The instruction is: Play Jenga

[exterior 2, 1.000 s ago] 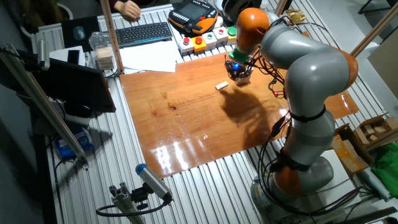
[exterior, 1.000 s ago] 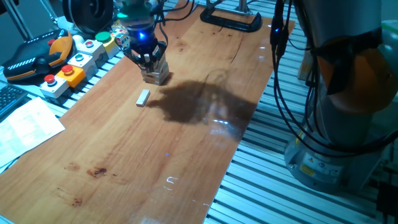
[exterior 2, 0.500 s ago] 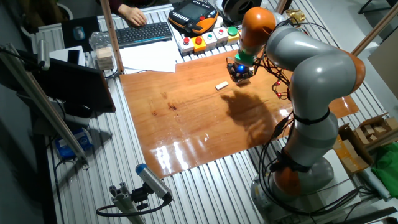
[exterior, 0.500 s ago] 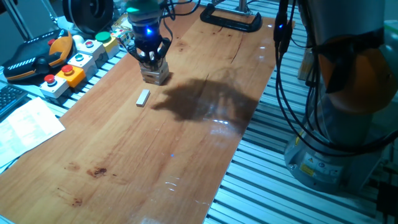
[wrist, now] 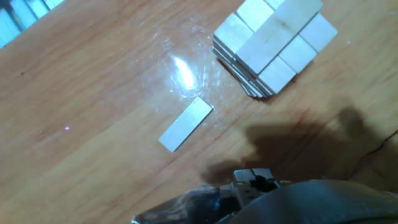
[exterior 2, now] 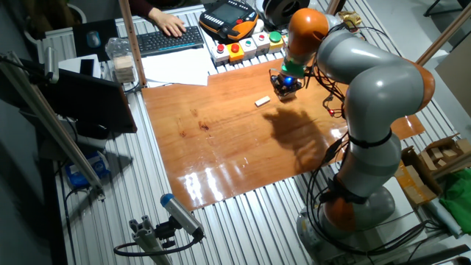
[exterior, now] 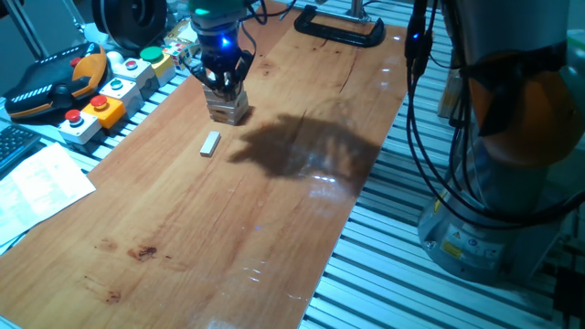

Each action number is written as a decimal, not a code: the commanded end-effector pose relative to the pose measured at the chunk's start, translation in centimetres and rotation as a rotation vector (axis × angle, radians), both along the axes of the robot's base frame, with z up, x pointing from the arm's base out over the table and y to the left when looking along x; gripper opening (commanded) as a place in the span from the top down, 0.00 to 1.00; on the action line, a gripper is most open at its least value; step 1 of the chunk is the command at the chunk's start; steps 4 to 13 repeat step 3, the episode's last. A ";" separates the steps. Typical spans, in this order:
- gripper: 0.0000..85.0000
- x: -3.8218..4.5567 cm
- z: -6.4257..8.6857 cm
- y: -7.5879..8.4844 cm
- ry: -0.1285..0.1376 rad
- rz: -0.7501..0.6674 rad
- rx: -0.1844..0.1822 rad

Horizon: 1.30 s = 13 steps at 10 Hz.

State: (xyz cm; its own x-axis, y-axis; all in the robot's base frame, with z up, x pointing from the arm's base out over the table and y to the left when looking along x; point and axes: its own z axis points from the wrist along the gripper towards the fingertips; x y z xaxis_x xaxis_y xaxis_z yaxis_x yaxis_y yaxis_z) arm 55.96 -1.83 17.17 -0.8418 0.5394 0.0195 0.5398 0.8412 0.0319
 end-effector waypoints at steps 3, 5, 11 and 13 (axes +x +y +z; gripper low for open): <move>0.99 -0.20 0.1 -0.1 0.003 0.009 0.003; 0.99 -0.20 0.1 -0.1 0.003 0.009 0.003; 0.99 -0.20 0.1 -0.1 0.003 0.009 0.003; 0.99 -0.20 0.1 -0.1 0.003 0.009 0.003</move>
